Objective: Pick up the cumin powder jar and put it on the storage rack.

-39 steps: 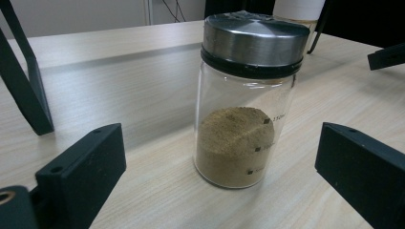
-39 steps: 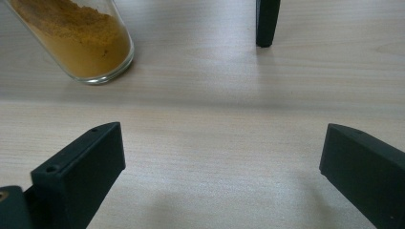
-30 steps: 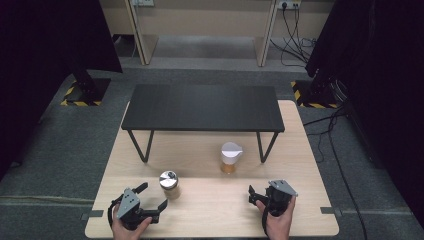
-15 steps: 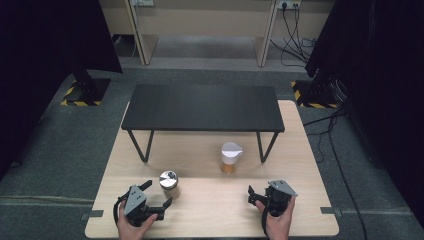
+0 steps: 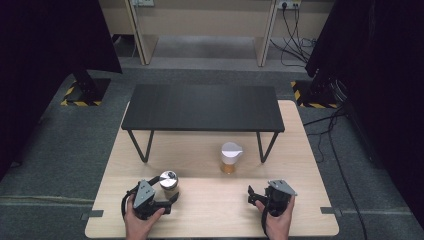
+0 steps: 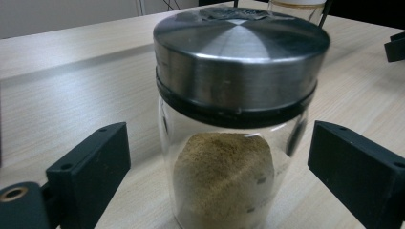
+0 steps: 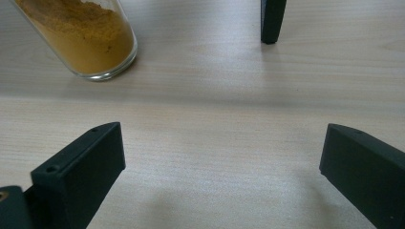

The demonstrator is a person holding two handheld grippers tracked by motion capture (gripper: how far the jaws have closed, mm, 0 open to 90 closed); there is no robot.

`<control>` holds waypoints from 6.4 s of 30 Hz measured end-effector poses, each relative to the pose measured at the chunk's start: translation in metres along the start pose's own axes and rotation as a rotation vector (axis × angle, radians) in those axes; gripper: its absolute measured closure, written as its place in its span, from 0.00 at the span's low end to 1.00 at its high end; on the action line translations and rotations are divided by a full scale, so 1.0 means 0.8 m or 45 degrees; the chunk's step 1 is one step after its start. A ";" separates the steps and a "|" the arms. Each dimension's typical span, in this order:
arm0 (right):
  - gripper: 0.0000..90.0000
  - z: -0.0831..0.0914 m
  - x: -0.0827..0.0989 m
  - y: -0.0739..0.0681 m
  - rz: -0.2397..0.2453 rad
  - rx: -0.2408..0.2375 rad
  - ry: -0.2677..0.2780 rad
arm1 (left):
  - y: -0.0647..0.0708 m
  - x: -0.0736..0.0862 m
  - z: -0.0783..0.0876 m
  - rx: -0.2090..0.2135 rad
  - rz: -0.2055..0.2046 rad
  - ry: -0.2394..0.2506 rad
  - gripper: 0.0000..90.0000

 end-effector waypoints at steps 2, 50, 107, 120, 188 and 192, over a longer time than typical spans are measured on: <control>0.02 0.000 0.000 0.000 -0.002 -0.002 0.000 | 0.000 -0.001 -0.002 0.000 0.000 -0.004 0.08; 0.02 0.000 0.000 0.002 -0.020 -0.007 -0.001 | 0.000 -0.049 0.031 -0.008 -0.012 0.022 0.33; 0.03 -0.002 -0.002 0.001 -0.021 -0.029 -0.017 | -0.025 -0.282 0.075 -0.100 -0.082 0.047 0.33; 0.03 -0.003 -0.003 0.003 -0.025 -0.037 -0.021 | -0.051 -0.314 0.041 -0.168 -0.032 0.036 0.33; 0.03 -0.005 -0.005 0.004 -0.018 -0.046 -0.035 | -0.089 -0.287 -0.036 -0.293 0.121 0.087 0.26; 0.03 -0.005 -0.006 0.005 -0.022 -0.050 -0.037 | -0.077 -0.283 -0.031 -0.343 0.095 0.134 0.10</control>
Point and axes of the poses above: each handheld gripper's, and its own axes: z roughly backward along the jaws, x roughly out of its underside, y roughly to its right, the point moved 1 cm from there along -z, roughly forward along the jaws, and after that the axes turned 1 degree about z, right-handed, at the moved point
